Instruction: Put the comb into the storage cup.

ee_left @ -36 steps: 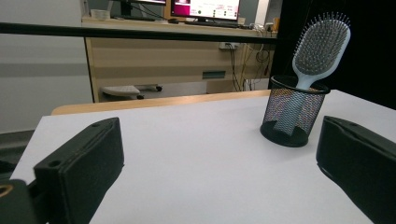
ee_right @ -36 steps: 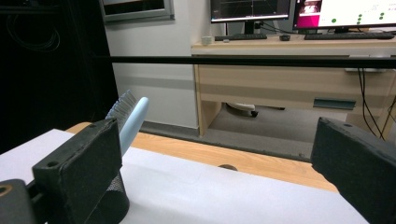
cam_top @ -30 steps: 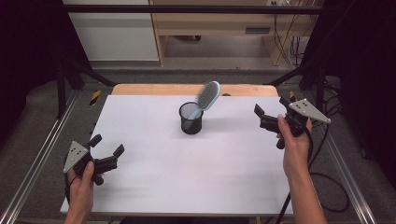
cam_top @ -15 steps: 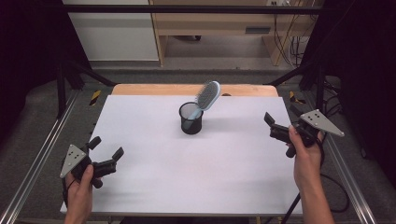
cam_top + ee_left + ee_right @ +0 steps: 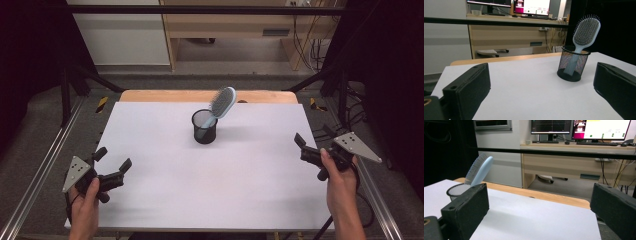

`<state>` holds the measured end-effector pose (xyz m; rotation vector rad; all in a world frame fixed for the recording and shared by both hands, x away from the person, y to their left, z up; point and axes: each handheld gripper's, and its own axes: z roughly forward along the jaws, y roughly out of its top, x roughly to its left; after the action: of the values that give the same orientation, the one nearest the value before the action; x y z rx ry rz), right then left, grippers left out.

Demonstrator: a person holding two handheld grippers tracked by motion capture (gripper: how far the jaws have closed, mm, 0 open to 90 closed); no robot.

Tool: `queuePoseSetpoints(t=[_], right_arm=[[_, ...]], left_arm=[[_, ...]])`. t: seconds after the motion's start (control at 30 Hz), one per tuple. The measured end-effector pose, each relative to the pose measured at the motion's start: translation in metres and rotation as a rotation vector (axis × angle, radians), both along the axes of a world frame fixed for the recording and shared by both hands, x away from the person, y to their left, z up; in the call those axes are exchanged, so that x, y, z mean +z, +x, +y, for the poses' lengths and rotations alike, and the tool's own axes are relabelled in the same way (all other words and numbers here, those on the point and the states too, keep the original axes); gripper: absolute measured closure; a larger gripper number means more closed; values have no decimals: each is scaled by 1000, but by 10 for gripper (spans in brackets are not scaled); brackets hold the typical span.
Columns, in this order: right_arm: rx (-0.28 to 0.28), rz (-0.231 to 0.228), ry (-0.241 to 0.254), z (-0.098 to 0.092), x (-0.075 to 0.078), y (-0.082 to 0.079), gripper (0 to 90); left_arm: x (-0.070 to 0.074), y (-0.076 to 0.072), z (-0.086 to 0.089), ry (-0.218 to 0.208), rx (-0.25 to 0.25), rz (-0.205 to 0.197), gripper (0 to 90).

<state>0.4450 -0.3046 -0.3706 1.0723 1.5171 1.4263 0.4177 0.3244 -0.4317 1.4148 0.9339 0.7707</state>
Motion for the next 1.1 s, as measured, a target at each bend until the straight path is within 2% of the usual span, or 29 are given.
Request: queuePoseSetpoints(t=[0.13, 0.2, 0.33, 0.53, 0.7, 0.77, 0.83, 0.87, 1.0, 1.1], right_arm=[[11, 5, 32, -4, -8, -7, 25], [10, 17, 33, -6, -13, -10, 22], [19, 33, 40, -9, -24, -15, 18], [24, 48, 36, -11, -33, -24, 18], [38, 53, 26, -9, -36, -30, 18], [51, 55, 24, -7, -37, -32, 17], [69, 62, 19, -3, -39, -32, 16], [77, 66, 14, -1, -39, -32, 16], [105, 68, -5, 8, -43, -31, 16], [126, 74, -10, 14, -46, -29, 17]], left_arm=[[-1, -5, 3, -4, 3, 5, 15], [-1, -9, 6, 6, -4, 7, 10], [0, -11, 8, -4, 5, 1, 10], [0, -12, 9, -10, 5, 1, 12], [1, -20, 12, -1, -2, 2, 12], [1, -23, 12, -14, -4, -2, 10], [0, -22, 12, -52, -5, 6, 10], [1, -21, 11, -58, -5, 4, 11], [-1, -21, 9, -22, -14, 6, 11], [0, -21, 10, -21, -13, 3, 11]])
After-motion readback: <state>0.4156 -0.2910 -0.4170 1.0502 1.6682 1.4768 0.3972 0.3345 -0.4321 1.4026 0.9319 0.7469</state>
